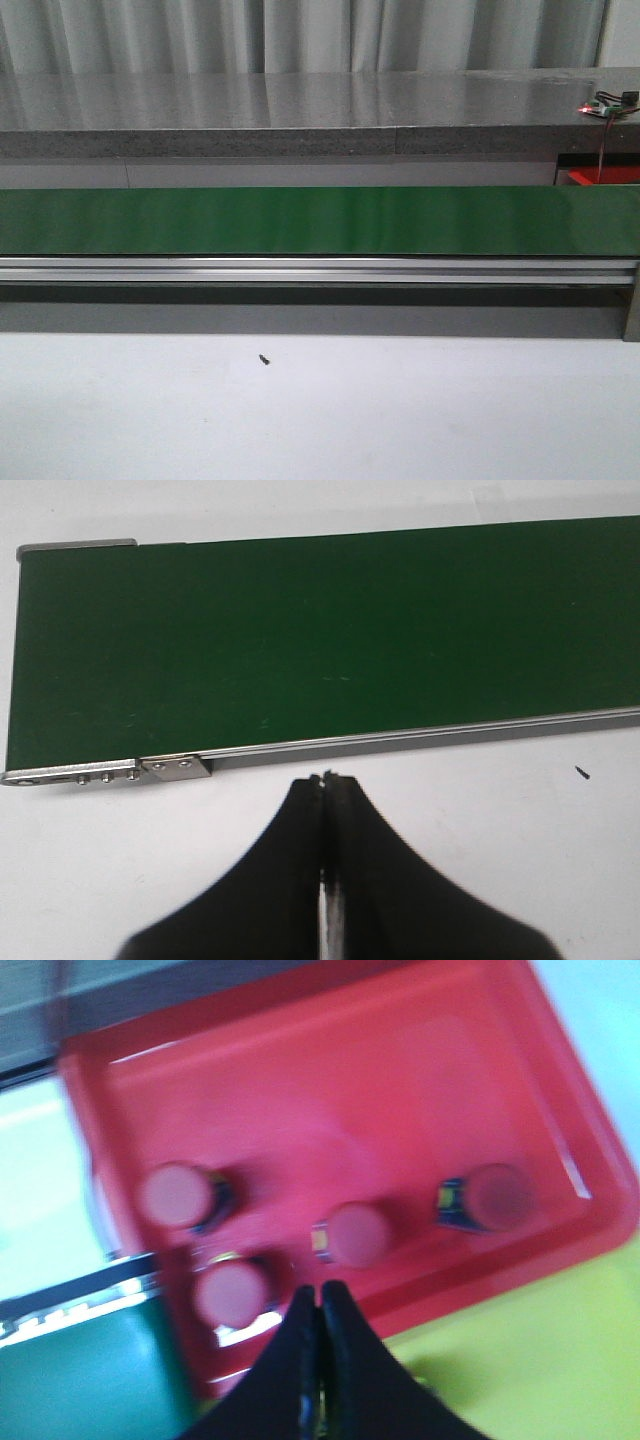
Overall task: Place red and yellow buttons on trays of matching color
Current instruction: 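Lift the right gripper away from the trays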
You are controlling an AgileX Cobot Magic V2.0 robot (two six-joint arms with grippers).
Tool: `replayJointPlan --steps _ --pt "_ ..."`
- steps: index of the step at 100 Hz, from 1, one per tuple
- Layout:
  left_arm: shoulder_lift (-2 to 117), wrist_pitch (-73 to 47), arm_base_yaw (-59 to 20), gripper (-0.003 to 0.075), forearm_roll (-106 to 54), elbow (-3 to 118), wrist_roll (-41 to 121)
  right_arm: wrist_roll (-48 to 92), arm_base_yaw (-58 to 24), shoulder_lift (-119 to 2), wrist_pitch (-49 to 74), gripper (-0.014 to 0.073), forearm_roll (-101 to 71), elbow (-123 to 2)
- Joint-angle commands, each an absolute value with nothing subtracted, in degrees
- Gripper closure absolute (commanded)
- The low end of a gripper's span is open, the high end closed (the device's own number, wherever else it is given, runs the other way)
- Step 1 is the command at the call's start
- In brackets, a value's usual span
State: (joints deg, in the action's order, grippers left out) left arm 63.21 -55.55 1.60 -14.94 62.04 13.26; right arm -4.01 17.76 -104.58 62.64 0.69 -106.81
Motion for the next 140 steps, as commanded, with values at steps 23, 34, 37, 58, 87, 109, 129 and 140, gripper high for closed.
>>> replayJointPlan --steps 23,34,37,58,87,109,129,140 --pt "61.23 -52.03 1.32 0.0740 -16.36 63.66 13.08 -3.55 10.41 -98.55 63.82 0.0662 1.40 -108.03" --pt "60.04 -51.42 1.32 0.0740 -16.36 63.66 13.08 -3.55 9.39 -95.58 61.85 0.0662 1.12 -104.96" --pt "59.60 -51.26 1.32 0.0740 -16.36 63.66 13.08 -3.55 9.22 -94.69 61.13 0.0662 1.04 -103.75" --pt "58.57 -51.14 1.32 0.0740 -16.36 63.66 13.08 -3.49 7.89 -86.72 54.58 0.0662 0.62 -91.80" --pt "58.57 -51.62 1.32 0.0740 -16.36 63.66 13.08 -3.49 7.06 -74.73 45.73 0.0662 0.00 -75.94" --pt "58.69 -51.62 1.32 0.0740 -16.36 63.66 13.08 -3.49 7.06 -68.97 45.30 0.0662 -0.40 -72.26" --pt "58.69 -51.62 1.32 0.0740 -16.36 63.66 13.08 -3.49 7.06 -64.48 43.93 0.0662 -1.23 -69.83" --pt "58.69 -51.62 1.32 0.0740 -16.36 63.66 13.08 -3.49 7.06 -61.98 41.72 0.0662 -1.27 -68.19"
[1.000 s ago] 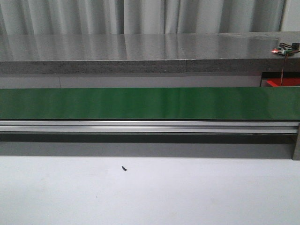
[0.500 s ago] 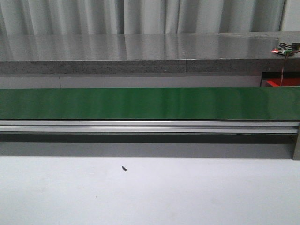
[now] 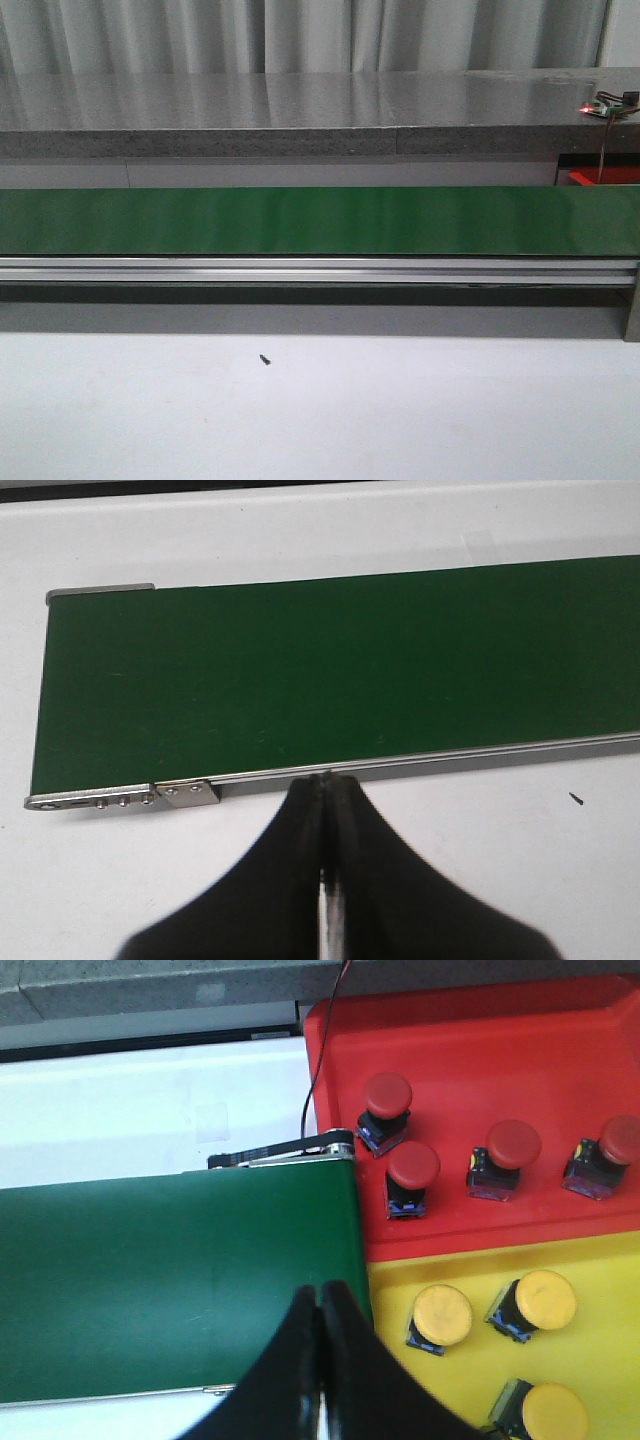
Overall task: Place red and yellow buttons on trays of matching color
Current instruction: 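Lift the right gripper away from the trays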
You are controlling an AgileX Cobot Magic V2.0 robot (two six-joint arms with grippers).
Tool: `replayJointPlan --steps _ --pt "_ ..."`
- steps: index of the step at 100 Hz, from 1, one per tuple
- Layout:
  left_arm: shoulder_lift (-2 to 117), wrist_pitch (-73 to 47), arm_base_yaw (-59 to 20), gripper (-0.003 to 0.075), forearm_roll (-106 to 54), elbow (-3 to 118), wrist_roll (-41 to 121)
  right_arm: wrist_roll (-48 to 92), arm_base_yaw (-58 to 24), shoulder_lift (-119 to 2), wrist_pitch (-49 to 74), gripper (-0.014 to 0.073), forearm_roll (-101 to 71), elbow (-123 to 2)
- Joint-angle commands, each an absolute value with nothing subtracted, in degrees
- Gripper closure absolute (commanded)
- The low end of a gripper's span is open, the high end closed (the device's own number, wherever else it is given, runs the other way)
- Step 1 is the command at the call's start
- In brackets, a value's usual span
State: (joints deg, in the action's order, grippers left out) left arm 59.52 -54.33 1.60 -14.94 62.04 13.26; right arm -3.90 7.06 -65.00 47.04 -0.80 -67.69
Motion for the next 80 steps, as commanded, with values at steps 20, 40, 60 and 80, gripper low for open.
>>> replayJointPlan --steps 20,40,60,80 --pt "58.69 -51.62 1.32 0.0740 -16.36 63.66 13.08 -3.49 6.32 -58.54 39.16 0.0662 -1.41 -64.71" --pt "58.69 -51.62 1.32 0.0740 -16.36 63.66 13.08 -3.54 0.93 -53.60 35.79 0.0662 -1.41 -58.88" --pt "58.69 -51.62 1.32 0.0740 -16.36 63.66 13.08 -3.54 -2.97 -48.20 32.79 0.0662 -2.01 -52.53" --pt "58.69 -51.62 1.32 0.0740 -16.36 63.66 13.08 -3.54 -3.04 -40.76 28.51 0.0662 -1.93 -45.54"
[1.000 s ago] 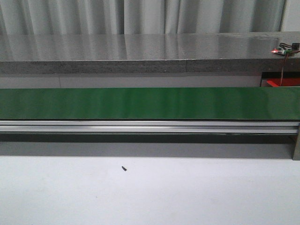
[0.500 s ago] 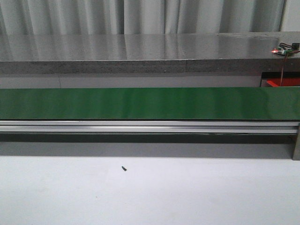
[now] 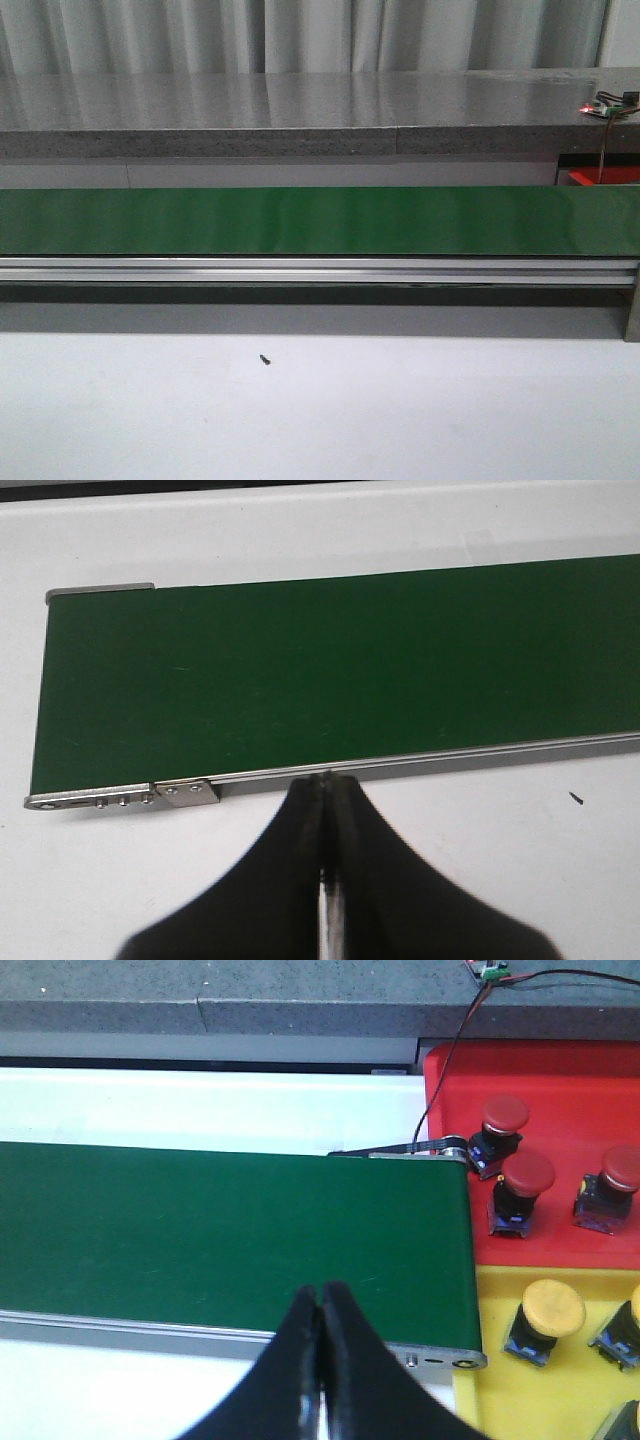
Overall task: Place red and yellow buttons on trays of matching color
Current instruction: 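Lift the right gripper away from the trays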
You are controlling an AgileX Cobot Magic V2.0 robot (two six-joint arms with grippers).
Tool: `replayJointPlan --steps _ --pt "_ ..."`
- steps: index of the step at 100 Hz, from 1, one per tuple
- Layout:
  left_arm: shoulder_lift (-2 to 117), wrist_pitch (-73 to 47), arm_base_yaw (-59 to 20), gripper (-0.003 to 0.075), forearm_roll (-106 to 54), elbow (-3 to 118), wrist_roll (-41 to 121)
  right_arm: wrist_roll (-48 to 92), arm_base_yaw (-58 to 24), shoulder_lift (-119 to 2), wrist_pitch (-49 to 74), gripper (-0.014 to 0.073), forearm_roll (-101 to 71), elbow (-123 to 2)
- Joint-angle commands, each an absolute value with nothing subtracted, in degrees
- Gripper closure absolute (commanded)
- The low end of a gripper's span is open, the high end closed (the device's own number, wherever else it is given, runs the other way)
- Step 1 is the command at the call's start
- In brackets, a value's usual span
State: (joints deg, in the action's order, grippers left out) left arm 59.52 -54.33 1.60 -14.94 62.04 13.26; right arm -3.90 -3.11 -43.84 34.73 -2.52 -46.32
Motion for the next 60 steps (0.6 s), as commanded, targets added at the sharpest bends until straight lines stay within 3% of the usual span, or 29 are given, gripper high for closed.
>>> replayJointPlan --steps 1,41,60 --pt "58.69 -51.62 1.32 0.0740 -16.36 63.66 13.08 -3.54 -3.04 -40.17 28.18 0.0662 -1.84 -45.32" --pt "58.69 -51.62 1.32 0.0740 -16.36 63.66 13.08 -3.54 -3.04 -24.16 16.05 0.0662 0.82 -32.09" --pt "58.69 -51.62 1.32 0.0740 -16.36 63.66 13.08 -3.45 -3.04 -17.05 16.07 0.0662 2.29 -27.03"
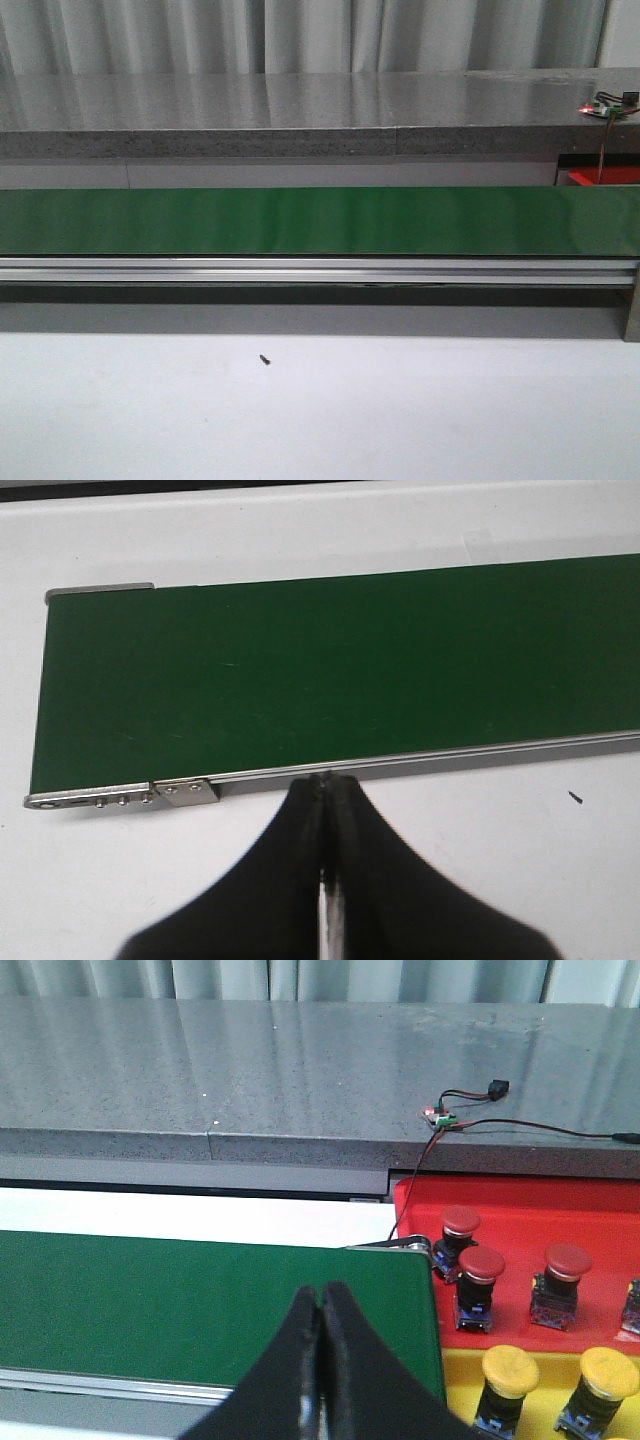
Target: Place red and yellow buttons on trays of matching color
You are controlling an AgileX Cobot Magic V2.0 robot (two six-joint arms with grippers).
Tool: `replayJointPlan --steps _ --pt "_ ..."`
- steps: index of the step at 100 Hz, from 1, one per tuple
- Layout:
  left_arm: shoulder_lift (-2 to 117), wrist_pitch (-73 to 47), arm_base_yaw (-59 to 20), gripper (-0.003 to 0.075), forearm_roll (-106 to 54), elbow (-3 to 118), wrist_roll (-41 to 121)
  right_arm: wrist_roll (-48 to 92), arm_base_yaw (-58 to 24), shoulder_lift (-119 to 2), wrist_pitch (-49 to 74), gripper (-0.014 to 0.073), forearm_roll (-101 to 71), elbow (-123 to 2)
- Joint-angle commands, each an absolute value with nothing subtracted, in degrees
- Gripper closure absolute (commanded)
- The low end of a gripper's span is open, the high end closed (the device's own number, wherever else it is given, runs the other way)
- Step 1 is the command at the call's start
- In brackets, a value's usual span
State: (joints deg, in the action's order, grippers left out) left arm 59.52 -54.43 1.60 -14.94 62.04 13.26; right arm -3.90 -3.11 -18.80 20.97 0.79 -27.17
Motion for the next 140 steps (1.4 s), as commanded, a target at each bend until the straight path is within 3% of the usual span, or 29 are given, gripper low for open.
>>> replayJointPlan --steps 1,41,77,98,140 --pt "58.69 -51.62 1.32 0.0740 -16.36 63.66 13.08 -3.45 -3.04 -16.83 15.99 0.0662 2.28 -26.68" --pt "58.69 -51.62 1.32 0.0740 -16.36 63.66 13.08 -3.50 -3.04 -9.46 12.94 0.0662 2.48 -17.36" --pt "58.69 -51.52 1.32 0.0740 -16.36 63.66 13.08 -6.33 2.07 -7.35 -3.57 0.0662 3.06 -5.89" --pt "58.69 -51.52 1.32 0.0740 -16.36 63.66 13.08 -6.89 2.75 1.95 -3.82 0.0662 3.24 0.26" --pt "58.69 -51.48 1.32 0.0740 -16.36 63.66 13.08 -7.57 2.75 1.59 -1.10 0.0662 3.24 0.64"
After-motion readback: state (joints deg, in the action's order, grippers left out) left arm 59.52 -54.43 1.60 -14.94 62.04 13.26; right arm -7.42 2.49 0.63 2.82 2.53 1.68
